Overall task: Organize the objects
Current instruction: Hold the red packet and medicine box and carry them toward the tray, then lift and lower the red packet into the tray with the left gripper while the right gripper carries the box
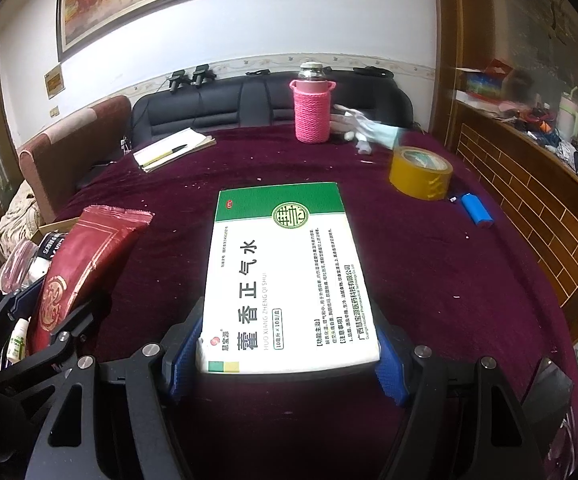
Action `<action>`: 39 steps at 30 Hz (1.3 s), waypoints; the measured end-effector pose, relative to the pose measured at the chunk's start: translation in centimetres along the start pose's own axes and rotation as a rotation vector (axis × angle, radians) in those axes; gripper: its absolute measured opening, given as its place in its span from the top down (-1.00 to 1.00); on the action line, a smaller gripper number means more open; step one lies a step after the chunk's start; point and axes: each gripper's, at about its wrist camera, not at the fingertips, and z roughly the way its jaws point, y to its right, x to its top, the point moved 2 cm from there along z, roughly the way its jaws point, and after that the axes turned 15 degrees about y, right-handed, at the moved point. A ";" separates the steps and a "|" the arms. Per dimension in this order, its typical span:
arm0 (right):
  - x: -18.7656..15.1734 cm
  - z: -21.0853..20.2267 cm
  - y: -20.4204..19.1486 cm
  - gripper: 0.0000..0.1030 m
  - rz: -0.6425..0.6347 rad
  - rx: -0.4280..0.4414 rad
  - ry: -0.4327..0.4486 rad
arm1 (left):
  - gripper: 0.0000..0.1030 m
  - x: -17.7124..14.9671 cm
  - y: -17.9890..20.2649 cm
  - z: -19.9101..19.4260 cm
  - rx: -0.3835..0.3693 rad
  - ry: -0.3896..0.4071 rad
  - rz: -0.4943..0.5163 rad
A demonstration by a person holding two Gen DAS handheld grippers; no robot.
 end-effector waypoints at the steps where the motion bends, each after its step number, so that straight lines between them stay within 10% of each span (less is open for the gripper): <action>1: 0.0 0.0 -0.1 -0.50 0.000 0.001 -0.001 | -0.06 0.0 -0.2 -0.1 0.004 0.003 -0.004; 39: -0.7 2.3 -2.5 -0.51 0.029 0.104 -0.044 | -0.07 -0.3 -2.9 -0.7 0.070 -0.014 -0.021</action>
